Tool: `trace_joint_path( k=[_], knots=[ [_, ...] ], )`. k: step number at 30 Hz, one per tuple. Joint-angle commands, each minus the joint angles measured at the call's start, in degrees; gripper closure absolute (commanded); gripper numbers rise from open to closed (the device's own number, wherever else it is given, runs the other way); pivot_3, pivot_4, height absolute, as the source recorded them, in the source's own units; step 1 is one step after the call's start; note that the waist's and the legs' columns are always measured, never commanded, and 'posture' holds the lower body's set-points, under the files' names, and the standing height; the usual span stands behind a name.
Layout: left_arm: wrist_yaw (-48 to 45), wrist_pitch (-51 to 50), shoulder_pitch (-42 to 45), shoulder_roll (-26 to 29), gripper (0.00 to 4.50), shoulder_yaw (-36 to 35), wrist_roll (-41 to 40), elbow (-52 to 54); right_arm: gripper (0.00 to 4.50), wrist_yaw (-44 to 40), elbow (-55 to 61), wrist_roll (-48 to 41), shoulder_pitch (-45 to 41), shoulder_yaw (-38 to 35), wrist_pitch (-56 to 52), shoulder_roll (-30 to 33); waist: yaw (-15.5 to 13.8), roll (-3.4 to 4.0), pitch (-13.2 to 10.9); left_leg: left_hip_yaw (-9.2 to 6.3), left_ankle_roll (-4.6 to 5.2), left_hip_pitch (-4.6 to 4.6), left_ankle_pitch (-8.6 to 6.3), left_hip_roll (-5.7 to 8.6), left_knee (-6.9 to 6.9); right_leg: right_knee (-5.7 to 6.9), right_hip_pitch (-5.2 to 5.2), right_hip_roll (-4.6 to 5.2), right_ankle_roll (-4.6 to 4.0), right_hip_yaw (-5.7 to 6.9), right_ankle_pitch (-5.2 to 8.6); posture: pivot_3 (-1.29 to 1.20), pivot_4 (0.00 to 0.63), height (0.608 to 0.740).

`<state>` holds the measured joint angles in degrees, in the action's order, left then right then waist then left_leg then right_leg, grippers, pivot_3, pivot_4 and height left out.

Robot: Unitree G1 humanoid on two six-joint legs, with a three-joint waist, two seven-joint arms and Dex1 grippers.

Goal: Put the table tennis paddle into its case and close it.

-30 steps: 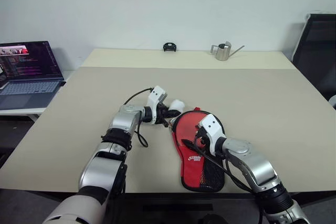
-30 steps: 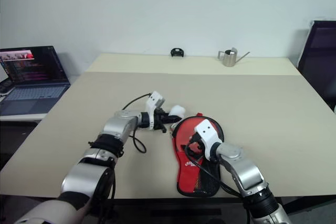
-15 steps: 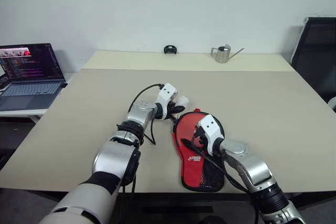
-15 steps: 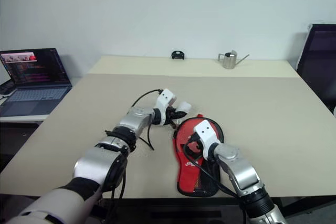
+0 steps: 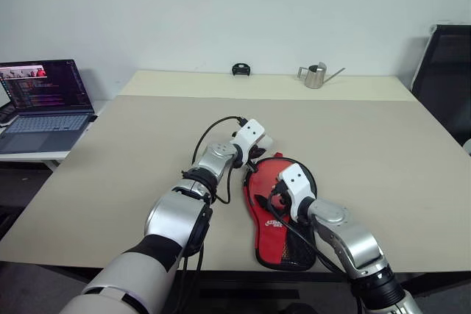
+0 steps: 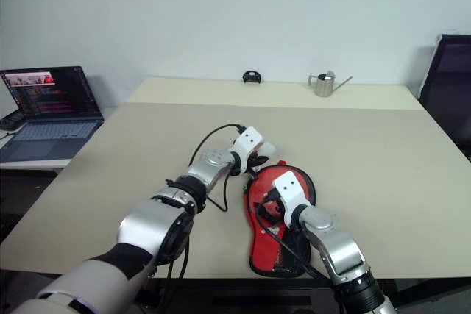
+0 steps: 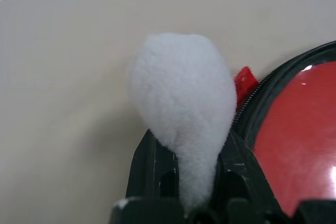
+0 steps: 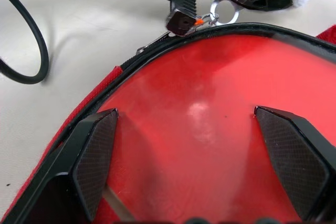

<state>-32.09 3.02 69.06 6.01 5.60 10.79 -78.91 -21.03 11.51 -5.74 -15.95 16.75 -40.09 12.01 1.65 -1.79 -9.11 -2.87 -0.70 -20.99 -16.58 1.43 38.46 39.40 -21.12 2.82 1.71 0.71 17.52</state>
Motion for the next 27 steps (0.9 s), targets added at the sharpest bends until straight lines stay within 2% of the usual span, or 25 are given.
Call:
trace_joint_path(
  k=[1,12,27],
  knots=[
    [4.0,2.0,3.9,-0.8,4.19,-0.8,1.1,0.8,0.00,0.5,-2.7,0.3,5.6,1.8,-8.3,1.0,-0.1,-0.02,0.0,0.00,0.00,0.00,0.00,0.00,-0.06,-0.06,0.00,0.00,0.00,0.01,0.00,0.00,0.150,0.740],
    [12.2,5.7,8.2,-3.1,4.19,0.2,5.6,0.3,0.00,2.9,4.2,-0.2,9.9,0.5,-12.9,1.0,-0.7,-0.04,0.0,0.01,-0.02,-0.10,0.00,0.12,-0.45,-0.48,-0.06,0.14,0.20,0.04,0.09,0.00,0.150,0.740],
    [19.7,7.9,10.4,-10.4,4.19,4.6,13.7,-0.3,0.00,10.9,14.2,-0.3,18.6,1.5,-17.9,-4.6,-1.6,-0.05,0.0,0.00,-0.03,-0.12,0.00,0.15,-0.49,-0.49,-0.06,0.16,0.29,0.06,0.14,0.00,0.150,0.740]
  ],
)
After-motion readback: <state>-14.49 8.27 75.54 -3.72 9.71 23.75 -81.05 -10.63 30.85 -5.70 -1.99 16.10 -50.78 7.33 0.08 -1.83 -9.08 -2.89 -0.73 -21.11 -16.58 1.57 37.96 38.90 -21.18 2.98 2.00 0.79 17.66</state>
